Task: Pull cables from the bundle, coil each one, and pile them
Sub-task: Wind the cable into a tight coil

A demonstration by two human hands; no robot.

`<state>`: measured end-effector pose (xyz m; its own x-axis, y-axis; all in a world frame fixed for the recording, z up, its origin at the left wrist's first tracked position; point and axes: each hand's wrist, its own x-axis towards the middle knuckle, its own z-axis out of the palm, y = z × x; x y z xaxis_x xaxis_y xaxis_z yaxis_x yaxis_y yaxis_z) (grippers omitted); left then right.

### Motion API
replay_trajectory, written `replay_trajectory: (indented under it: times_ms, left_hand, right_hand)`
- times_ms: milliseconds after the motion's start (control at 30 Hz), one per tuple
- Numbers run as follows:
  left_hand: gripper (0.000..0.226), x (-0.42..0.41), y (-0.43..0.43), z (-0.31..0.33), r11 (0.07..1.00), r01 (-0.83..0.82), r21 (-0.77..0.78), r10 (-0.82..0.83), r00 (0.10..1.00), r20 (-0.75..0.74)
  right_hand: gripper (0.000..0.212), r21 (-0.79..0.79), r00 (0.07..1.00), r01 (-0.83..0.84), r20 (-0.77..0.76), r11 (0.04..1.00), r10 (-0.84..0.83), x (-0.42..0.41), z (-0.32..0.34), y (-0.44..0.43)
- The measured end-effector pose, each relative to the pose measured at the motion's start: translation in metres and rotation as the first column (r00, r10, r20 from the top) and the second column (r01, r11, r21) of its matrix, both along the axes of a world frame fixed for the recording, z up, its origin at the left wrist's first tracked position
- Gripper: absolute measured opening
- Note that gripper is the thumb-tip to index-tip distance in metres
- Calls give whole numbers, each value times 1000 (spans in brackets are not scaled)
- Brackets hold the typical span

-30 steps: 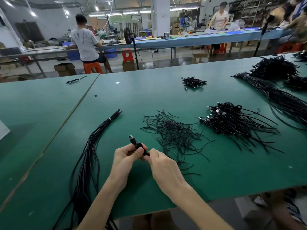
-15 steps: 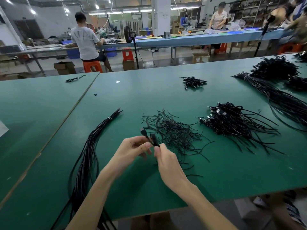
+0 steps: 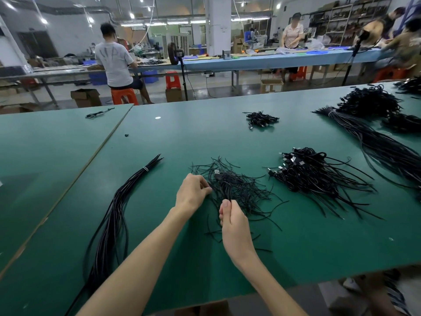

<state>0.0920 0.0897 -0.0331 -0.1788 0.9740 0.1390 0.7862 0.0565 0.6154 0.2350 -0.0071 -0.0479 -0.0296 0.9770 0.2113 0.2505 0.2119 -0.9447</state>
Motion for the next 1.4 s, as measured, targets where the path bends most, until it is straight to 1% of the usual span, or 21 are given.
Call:
replay_trajectory:
  times_ms: [100,200,267,300,333,367,400,433,467,500,600,667,733,800,867,933,1000,1100,1200,1300,1400]
  left_hand:
    - [11,2,-7,-3,997,-16,72,18,1000,-22]
    - [11,-5,-19,2,992,-69,106,67,998,22]
    - [11,-14,-29,9,990,-104,98,95,992,88]
    - [12,-18,-34,12,991,-104,88,89,983,158]
    - [12,-23,-40,16,994,-83,70,61,960,273]
    - [13,-27,-48,20,998,-36,48,13,909,417]
    - [16,-31,-57,25,999,36,28,-46,831,554]
    - [21,-34,-67,29,993,119,17,-101,747,658]
    - [27,-35,-75,33,981,195,14,-146,679,719]
    - [32,-36,-82,36,966,257,16,-182,640,747]
    - [40,-30,-95,41,938,344,28,-245,605,758]
    - [49,-23,-99,41,930,368,11,-257,628,734]
    - [57,-16,-100,39,922,385,-26,-249,644,724]
    - [59,-12,-97,37,919,392,-45,-221,604,766]
    - [61,-12,-92,35,909,413,-48,-192,520,833]
    - [58,-14,-90,34,888,458,-36,-195,447,873]
    - [58,-17,-89,31,866,500,-17,-221,414,883]
    - [60,-20,-88,28,847,532,5,-243,378,894]
    - [58,-23,-88,26,836,549,22,-262,364,894]
    - [51,-25,-89,25,859,512,13,-219,343,913]
    - [49,-27,-91,23,868,496,12,-197,323,926]
  right_hand:
    - [40,-1,1000,11,-17,1000,-11,1,-2,2]
    - [40,-18,999,14,-33,1000,-15,2,-4,4]
    - [40,-32,999,16,-34,999,-17,3,-5,5]
    - [41,-38,999,17,-34,999,-18,3,-5,5]
    - [41,-42,999,14,-35,999,-16,3,-5,5]
    - [41,-47,999,9,-38,999,-11,3,-5,5]
    - [42,-49,999,4,-37,999,-6,3,-5,5]
    - [42,-51,1000,1,-30,999,-3,2,-5,5]
    - [42,-49,1000,-1,-18,999,0,2,-4,4]
    - [42,-44,1000,-4,-9,999,4,2,-3,4]
    - [43,-22,1000,-21,13,1000,21,2,-2,2]
    - [44,-8,998,-44,33,999,44,1,-1,1]
    - [41,1,996,-79,45,997,79,-1,-1,-1]
    - [35,23,991,-117,66,993,115,-1,-1,-2]
    - [33,46,985,-158,78,986,154,-2,-2,-3]
    - [34,47,980,-182,90,982,177,-2,-2,-3]
    - [35,39,976,-193,113,981,187,-3,-2,-3]
    - [34,43,970,-211,135,976,204,-4,-2,-3]
    - [34,37,963,-237,140,971,229,-4,0,-3]
    - [36,24,963,-244,124,970,239,-3,0,-4]
    - [37,13,967,-240,94,971,238,-2,0,-3]
